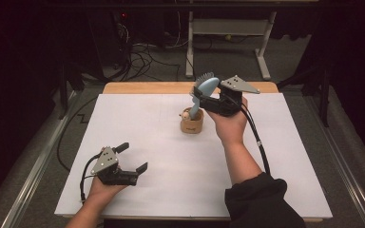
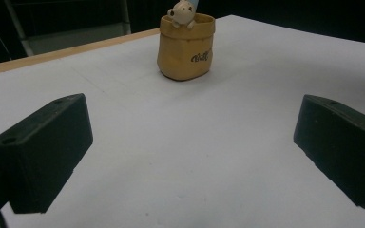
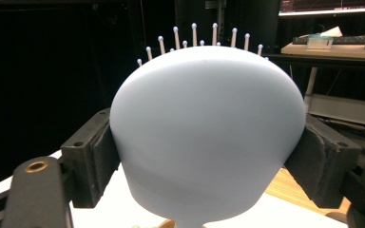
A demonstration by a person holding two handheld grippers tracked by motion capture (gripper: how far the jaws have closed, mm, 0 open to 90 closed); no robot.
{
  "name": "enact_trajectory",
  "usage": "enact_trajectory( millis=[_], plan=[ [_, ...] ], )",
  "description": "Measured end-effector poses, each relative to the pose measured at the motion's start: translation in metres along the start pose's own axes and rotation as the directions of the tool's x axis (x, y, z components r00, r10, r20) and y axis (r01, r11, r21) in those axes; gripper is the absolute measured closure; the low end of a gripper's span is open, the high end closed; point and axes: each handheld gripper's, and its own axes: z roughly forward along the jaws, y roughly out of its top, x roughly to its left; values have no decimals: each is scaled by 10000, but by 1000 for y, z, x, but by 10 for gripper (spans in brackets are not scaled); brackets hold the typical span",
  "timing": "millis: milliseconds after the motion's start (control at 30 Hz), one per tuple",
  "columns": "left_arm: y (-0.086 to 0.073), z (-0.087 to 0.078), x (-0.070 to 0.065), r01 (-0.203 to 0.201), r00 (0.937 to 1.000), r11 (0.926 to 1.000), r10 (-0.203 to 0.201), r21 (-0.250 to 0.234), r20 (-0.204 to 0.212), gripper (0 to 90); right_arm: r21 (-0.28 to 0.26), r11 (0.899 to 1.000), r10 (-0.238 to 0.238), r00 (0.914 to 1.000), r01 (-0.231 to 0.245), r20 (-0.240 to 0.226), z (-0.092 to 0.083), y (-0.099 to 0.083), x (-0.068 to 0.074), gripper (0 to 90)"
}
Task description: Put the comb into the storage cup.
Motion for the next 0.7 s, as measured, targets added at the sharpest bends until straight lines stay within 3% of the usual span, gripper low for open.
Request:
enact_trajectory(
  millis=[700],
  plan=[
    [0,0,-1,-48,10000,10000,48,49,31,0,235,9997,74,10000,-75,42,11,-16,-1,206]
  ],
)
